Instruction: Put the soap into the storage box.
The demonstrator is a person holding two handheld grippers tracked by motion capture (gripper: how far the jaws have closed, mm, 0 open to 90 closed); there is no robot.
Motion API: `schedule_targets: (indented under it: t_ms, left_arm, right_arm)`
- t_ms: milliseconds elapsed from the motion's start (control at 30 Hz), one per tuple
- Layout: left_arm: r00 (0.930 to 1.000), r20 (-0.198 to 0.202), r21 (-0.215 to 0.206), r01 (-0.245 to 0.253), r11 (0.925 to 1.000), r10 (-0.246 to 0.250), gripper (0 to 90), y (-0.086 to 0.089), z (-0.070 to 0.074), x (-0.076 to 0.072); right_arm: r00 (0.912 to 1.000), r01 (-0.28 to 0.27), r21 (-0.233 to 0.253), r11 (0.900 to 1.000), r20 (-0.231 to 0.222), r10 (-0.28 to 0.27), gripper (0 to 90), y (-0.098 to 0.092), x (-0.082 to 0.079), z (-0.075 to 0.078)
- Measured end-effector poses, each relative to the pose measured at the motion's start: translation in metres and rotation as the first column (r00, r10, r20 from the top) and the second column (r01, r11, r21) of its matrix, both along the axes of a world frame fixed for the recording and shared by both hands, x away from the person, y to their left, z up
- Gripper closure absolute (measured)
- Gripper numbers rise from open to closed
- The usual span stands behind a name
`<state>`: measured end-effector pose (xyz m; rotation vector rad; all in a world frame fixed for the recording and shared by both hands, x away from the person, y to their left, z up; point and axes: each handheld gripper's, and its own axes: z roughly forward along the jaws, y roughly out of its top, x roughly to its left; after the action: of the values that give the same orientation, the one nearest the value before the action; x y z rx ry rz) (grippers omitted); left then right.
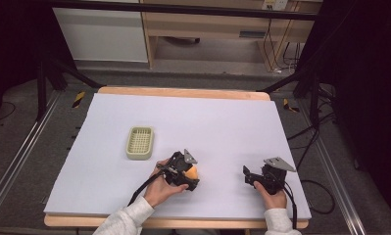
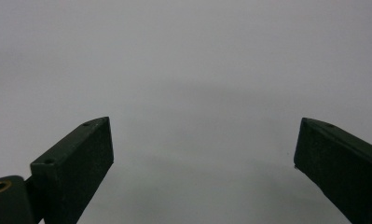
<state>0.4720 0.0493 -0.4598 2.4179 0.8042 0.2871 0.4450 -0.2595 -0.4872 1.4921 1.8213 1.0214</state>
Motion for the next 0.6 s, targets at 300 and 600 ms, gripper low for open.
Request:
schedule_targets:
  t_ms: [300, 600]
  left_arm:
    - [0.9999, 0.007, -0.019, -0.010, 0.9998, 0.010, 24.8, 0.008, 0.009, -0.002]
    - [0.9998, 0.011, -0.025, -0.015, 0.9996, 0.015, 24.8, 0.015, 0.016, -0.002]
  right_arm:
    - [1.0000, -0.002, 0.000, 1.000, 0.002, 0.002, 5.1, 0.000, 0.000, 0.000]
    - [1.0000, -0.002, 0.002, 1.000, -0.001, 0.002, 5.3, 0.000, 0.000, 0.000]
